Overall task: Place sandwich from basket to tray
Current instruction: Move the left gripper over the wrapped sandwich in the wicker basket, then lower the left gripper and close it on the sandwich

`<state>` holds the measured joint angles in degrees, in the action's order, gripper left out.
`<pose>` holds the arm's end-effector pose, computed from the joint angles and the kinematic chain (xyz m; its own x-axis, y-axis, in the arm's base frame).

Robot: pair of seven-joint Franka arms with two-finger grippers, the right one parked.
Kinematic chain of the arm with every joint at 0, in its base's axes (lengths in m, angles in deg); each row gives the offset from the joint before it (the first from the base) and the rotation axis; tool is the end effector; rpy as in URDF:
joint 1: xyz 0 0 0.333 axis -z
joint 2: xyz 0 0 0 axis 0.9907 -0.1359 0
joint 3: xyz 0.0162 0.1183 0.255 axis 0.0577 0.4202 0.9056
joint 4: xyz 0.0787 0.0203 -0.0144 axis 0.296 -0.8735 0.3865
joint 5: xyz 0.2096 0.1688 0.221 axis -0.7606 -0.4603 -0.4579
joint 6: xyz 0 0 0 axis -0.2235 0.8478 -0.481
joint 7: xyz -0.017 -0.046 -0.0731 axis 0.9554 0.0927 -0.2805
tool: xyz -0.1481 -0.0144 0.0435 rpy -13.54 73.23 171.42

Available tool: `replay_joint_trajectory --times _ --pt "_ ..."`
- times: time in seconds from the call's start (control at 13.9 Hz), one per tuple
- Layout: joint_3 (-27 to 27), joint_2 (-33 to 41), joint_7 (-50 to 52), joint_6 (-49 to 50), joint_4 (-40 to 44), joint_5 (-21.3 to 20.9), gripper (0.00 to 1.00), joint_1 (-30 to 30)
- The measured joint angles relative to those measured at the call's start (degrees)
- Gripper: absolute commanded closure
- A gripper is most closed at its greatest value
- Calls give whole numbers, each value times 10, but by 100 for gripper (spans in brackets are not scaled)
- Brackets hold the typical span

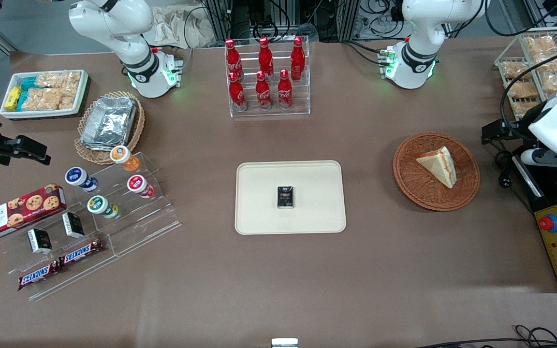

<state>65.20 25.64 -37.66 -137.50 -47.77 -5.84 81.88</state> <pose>0.4875 -0.0046 0.4918 0.9853 -0.0657 -0.1580 -0.0617 -0.9977 0.0295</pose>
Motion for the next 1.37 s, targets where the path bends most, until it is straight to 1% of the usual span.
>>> replay_joint_trajectory --times 0.22,0.36,0.58,0.72,0.93,1.15,1.37 --pt "0 33 29 -13 -50 0 0 0" --pt "0 59 57 -47 -102 0 0 0" --pt "-1 98 135 -118 -200 0 0 1" --pt "-9 113 211 -162 -256 0 0 2" --pt "-30 113 327 -189 -294 0 0 3" --pt "-33 105 399 -226 -327 -1 0 3" --pt "-33 89 452 -303 -376 -1 0 2"
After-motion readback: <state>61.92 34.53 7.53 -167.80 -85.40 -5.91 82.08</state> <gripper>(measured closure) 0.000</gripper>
